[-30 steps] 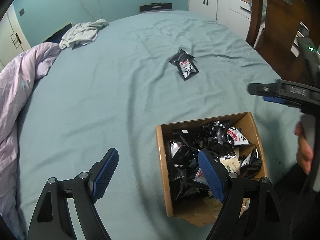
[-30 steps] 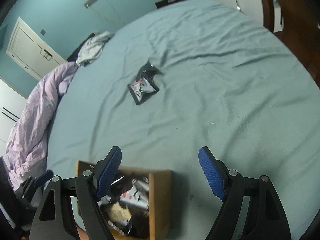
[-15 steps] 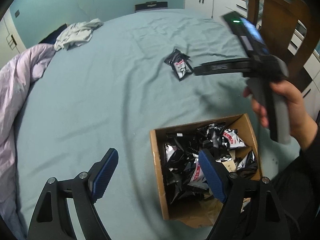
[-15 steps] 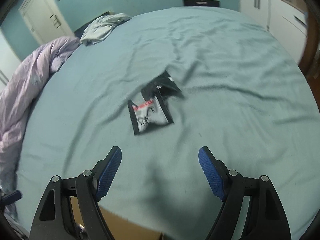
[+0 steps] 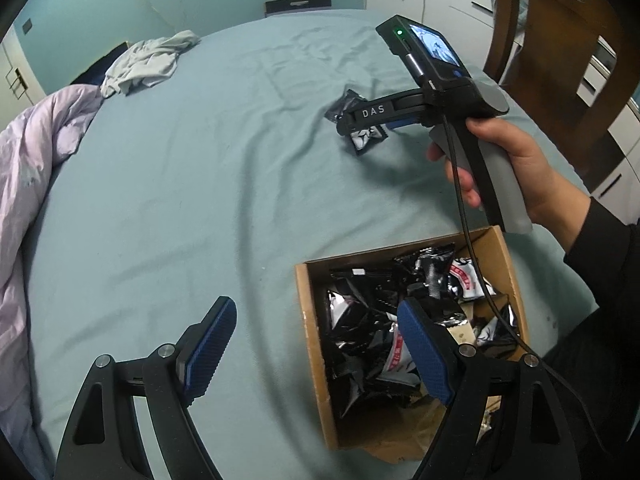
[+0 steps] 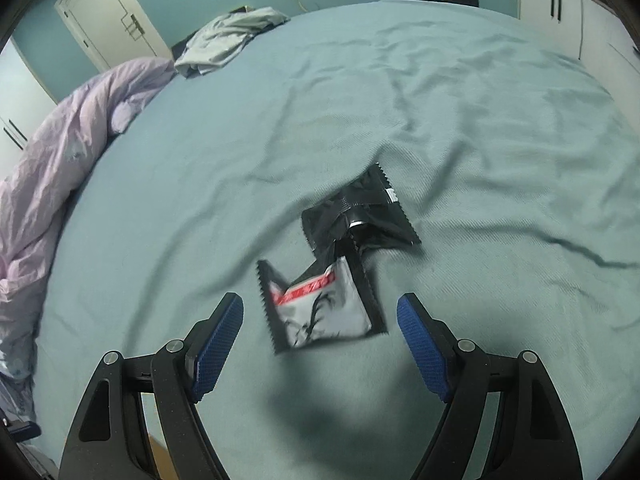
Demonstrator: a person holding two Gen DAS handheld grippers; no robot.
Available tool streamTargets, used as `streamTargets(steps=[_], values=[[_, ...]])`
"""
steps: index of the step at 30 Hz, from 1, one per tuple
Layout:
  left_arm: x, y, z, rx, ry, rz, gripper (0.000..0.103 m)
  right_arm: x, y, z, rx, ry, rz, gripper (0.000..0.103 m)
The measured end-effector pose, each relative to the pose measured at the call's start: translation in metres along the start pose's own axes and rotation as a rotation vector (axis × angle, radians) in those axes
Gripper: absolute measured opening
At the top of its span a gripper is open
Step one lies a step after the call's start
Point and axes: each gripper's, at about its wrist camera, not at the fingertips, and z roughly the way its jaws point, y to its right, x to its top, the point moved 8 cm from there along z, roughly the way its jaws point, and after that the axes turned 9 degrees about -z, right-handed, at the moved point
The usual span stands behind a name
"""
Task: Organize snacks
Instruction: 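Move the open right tool to the last packets and grasp the deer-print packet, then grasp the black packet on the sheet with the left tool while the right tool holds its packet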
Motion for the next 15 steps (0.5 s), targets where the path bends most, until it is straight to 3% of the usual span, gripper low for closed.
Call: streamTargets(steps=[6, 8, 11, 15], values=[[0.001, -0.004, 0.001, -0.003, 0.002, -0.005, 0.084, 0.008, 0.000, 0.018, -0.019, -0.008, 0.002, 0.076], [0.001, -0.003, 0.000, 0.000, 0.008, -0.002, 0.084, 0.010, -0.001, 0.017, -0.044, 0.002, -0.008, 0.053], [0.001, -0.005, 0.000, 0.002, 0.011, -0.004, 0.084, 0.009, -0.003, 0.012, -0.040, 0.003, 0.004, 0.041], [0.000, -0.007, -0.001, 0.027, 0.030, -0.002, 0.084, 0.006, -0.005, -0.002, -0.062, -0.009, -0.003, 0.036]])
